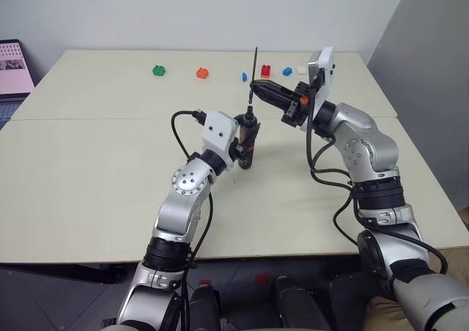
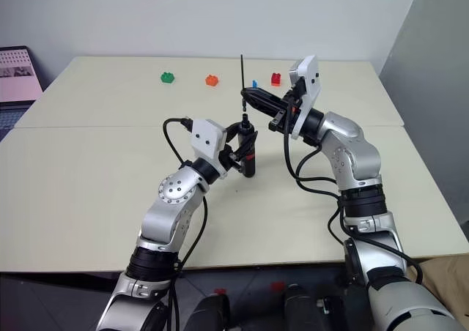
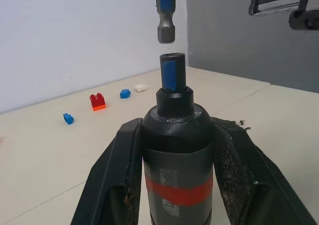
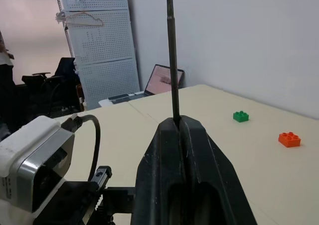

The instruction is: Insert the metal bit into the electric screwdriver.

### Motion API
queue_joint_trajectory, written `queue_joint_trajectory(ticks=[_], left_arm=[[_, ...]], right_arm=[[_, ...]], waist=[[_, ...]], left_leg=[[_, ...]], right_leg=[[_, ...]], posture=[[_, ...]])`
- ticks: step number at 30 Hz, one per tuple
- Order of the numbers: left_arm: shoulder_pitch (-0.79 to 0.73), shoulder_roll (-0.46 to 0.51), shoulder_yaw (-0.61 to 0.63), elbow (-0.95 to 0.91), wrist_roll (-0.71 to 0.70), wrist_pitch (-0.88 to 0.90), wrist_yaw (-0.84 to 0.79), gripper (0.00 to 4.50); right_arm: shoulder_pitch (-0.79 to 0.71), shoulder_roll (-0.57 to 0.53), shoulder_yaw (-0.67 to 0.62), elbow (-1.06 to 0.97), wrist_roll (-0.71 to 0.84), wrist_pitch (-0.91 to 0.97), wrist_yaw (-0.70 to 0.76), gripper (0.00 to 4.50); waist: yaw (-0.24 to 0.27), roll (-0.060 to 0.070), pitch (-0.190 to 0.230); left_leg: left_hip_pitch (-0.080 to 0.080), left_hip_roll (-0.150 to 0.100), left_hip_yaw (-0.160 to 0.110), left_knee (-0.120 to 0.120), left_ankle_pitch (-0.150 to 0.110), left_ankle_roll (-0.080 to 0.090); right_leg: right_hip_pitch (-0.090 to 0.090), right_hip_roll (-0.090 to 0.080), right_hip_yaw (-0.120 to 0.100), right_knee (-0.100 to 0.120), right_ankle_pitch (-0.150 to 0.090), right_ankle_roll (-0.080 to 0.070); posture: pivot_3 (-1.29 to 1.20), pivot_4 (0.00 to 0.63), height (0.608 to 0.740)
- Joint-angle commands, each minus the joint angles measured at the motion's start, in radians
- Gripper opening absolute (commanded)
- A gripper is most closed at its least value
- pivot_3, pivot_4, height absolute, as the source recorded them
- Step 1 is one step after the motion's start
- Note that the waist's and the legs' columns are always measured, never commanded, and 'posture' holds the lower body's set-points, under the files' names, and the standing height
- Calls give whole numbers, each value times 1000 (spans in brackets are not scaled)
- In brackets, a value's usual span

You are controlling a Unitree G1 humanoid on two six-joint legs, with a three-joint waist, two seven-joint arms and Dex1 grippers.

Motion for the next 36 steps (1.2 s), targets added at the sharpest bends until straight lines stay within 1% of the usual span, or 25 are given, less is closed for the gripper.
queue_joint_trajectory(ticks=[1,28,36], left_arm=[[-14,10,15,-29,4,-15,2,1644],[-16,9,16,-21,4,-20,3,1644],[-16,9,13,-21,6,-24,2,1644]], right_arm=[[-26,-12,-15,-19,2,-11,2,0],[3,-31,20,-34,0,13,17,0],[2,-30,48,-35,-28,38,-17,0]], waist=[[0,0,0],[0,0,0],[0,0,0]], left_leg=[[0,0,0,0,0,0],[0,0,0,0,0,0],[0,0,0,0,0,0]], right_leg=[[0,0,0,0,0,0],[0,0,0,0,0,0],[0,0,0,0,0,0]], posture=[[0,150,740],[0,150,740],[0,150,740]])
